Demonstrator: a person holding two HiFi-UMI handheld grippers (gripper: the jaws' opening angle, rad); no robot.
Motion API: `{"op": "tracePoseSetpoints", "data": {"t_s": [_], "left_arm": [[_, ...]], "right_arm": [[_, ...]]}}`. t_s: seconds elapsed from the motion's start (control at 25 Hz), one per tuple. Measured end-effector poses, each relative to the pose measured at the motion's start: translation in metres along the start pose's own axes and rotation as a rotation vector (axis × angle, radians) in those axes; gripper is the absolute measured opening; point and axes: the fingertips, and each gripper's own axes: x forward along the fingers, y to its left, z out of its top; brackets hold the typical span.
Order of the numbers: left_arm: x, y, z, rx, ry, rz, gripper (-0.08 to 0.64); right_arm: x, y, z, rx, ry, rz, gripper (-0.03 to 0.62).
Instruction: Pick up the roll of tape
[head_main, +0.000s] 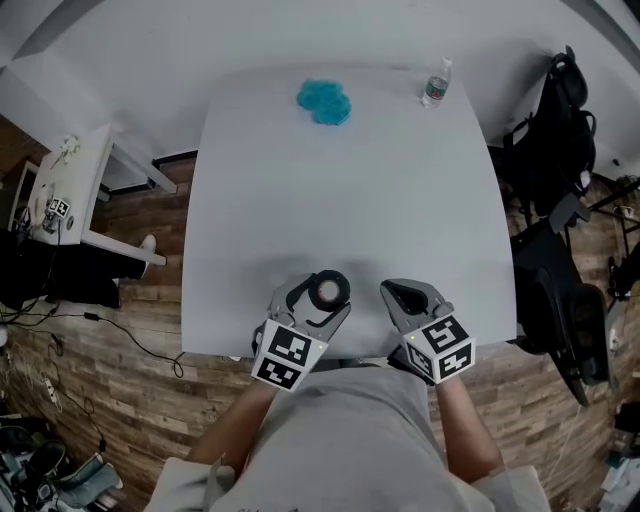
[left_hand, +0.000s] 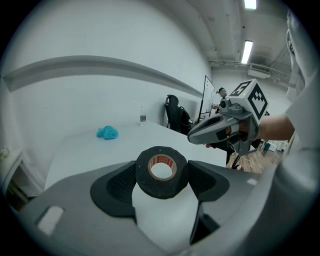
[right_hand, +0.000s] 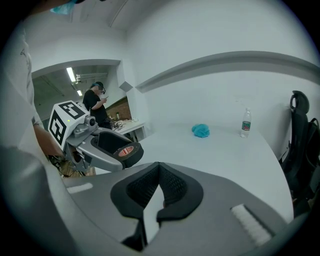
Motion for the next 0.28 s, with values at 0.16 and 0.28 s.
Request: {"op": "tracePoseSetpoints", "data": {"t_s": [0.16, 0.28], "left_arm": [[-0.0005, -0.0017, -0.0014, 0.006, 0.006, -0.009, 0.345], [-0.0008, -0.0026, -0.0013, 0.007, 0.008, -0.013, 0.345]], "right_arm": [[0.0025, 0.0029, -0.002, 0.001, 0.007, 0.002, 0.005], [0.0026, 0.0028, -0.0032, 0.001, 0.01, -0.001, 0.005]]}}
